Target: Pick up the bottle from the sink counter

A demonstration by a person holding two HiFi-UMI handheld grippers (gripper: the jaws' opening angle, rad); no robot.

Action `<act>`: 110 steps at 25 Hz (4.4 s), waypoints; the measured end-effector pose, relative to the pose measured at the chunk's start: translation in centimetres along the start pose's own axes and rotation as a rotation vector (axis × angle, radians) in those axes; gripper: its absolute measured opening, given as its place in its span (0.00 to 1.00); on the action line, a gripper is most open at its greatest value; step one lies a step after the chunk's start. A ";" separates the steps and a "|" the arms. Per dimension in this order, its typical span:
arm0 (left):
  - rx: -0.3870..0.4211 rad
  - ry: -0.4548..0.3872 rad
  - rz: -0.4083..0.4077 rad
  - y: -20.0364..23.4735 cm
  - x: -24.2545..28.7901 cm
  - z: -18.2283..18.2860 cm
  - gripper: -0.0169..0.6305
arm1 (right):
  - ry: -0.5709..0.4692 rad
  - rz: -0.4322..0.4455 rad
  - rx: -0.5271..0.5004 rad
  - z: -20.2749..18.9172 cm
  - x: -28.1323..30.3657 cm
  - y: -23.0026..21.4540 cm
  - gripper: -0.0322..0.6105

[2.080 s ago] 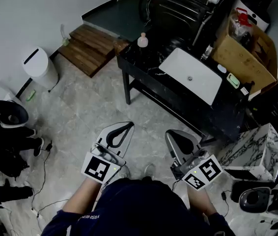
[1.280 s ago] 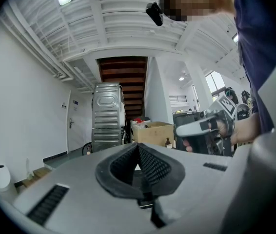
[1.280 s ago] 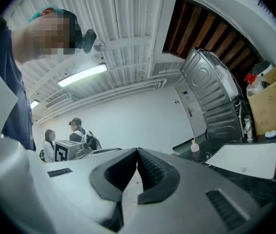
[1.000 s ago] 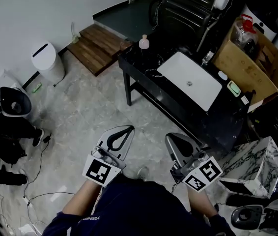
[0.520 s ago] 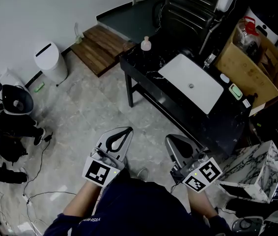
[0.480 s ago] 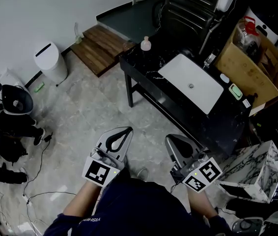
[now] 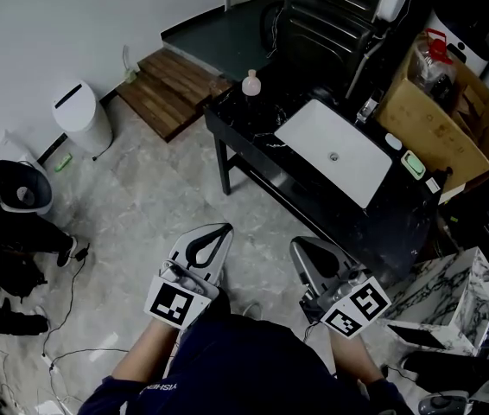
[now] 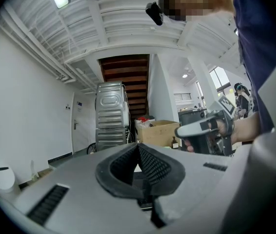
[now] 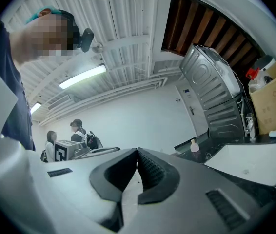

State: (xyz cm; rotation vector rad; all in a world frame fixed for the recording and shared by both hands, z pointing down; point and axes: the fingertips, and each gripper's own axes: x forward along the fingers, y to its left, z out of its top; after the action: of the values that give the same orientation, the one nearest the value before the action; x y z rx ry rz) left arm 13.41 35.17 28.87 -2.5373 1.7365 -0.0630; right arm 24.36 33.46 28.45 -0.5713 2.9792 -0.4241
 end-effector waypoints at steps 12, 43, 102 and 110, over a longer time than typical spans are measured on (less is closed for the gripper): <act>-0.005 0.000 -0.039 7.3 2.1 -0.9 0.04 | -0.001 -0.032 -0.001 0.1 7.5 -1.2 0.09; -0.009 -0.041 -0.164 20.9 6.0 -1.6 0.04 | -0.017 -0.167 -0.040 1.3 20.3 -3.2 0.09; -0.063 0.125 -0.064 32.1 35.0 -8.0 0.04 | 0.013 -0.136 0.090 4.7 31.7 -32.9 0.09; -0.072 0.125 -0.107 34.3 36.6 -9.3 0.04 | 0.017 -0.197 0.084 4.7 33.4 -33.9 0.09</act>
State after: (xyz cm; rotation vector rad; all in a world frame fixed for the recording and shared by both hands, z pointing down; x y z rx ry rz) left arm -5.88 -11.61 35.35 -2.7326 1.6712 -0.1702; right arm 5.87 -10.49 32.78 -0.8600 2.9143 -0.5683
